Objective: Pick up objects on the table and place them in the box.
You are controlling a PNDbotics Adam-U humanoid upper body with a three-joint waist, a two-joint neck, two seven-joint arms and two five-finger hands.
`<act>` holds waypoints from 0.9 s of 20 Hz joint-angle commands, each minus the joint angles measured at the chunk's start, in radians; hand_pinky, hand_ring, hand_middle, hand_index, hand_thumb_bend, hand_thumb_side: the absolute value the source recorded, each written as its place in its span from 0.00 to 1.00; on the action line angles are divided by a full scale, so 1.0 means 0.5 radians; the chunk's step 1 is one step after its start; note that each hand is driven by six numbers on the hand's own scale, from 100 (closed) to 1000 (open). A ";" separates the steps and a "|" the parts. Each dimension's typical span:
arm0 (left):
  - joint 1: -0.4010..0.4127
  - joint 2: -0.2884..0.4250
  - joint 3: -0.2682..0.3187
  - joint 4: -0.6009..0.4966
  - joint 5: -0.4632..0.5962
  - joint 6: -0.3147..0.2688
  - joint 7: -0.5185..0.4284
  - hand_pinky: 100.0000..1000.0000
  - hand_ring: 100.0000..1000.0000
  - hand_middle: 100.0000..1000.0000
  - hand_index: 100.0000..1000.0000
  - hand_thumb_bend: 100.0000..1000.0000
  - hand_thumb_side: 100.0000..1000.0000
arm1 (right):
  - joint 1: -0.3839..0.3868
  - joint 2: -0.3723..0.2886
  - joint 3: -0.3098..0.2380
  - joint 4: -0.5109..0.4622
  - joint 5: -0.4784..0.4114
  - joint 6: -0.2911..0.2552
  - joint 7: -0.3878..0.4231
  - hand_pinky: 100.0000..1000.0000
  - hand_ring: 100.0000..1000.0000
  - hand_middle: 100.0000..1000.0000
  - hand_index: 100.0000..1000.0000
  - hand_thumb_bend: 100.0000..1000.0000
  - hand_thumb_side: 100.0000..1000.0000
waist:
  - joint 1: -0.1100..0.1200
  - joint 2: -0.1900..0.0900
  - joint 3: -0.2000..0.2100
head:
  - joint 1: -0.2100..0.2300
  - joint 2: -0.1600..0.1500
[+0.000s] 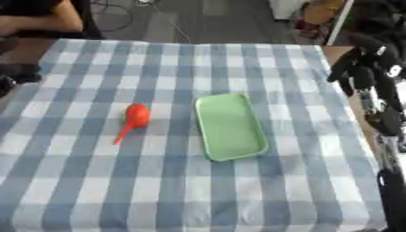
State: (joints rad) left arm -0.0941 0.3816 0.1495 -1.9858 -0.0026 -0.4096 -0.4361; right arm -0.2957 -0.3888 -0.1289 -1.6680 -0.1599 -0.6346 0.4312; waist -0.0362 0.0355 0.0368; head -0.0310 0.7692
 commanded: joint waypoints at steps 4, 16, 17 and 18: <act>-0.063 0.100 -0.064 -0.028 -0.585 -0.187 0.132 0.84 0.83 0.96 0.81 0.86 0.73 | -0.035 -0.062 -0.009 -0.012 -0.010 -0.009 0.007 0.00 0.39 0.46 0.88 0.00 0.59 | 0.002 -0.016 -0.007 | 0.005 0.002; -0.078 0.094 -0.129 -0.028 -0.654 -0.077 0.165 0.79 0.79 0.95 0.76 0.81 0.73 | -0.038 -0.061 -0.006 -0.009 -0.012 -0.010 0.012 0.00 0.39 0.46 0.88 0.00 0.59 | 0.003 -0.018 -0.007 | 0.002 0.002; -0.084 0.096 -0.134 -0.028 -0.644 -0.039 0.158 0.74 0.77 0.96 0.76 0.80 0.73 | -0.038 -0.061 -0.005 -0.009 -0.012 -0.010 0.013 0.00 0.39 0.46 0.88 0.00 0.59 | 0.003 -0.019 -0.007 | 0.002 0.002; -0.095 0.101 -0.139 -0.028 -0.642 0.013 0.143 0.70 0.75 0.97 0.76 0.80 0.73 | -0.037 -0.061 -0.004 -0.008 -0.012 -0.010 0.014 0.00 0.39 0.46 0.88 0.00 0.59 | 0.004 -0.019 -0.007 | 0.002 0.002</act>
State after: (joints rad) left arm -0.1282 0.4084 0.0816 -1.9858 -0.3308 -0.4248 -0.3624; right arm -0.2957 -0.3962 -0.1284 -1.6624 -0.1612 -0.6382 0.4354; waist -0.0364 0.0354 0.0340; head -0.0310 0.7692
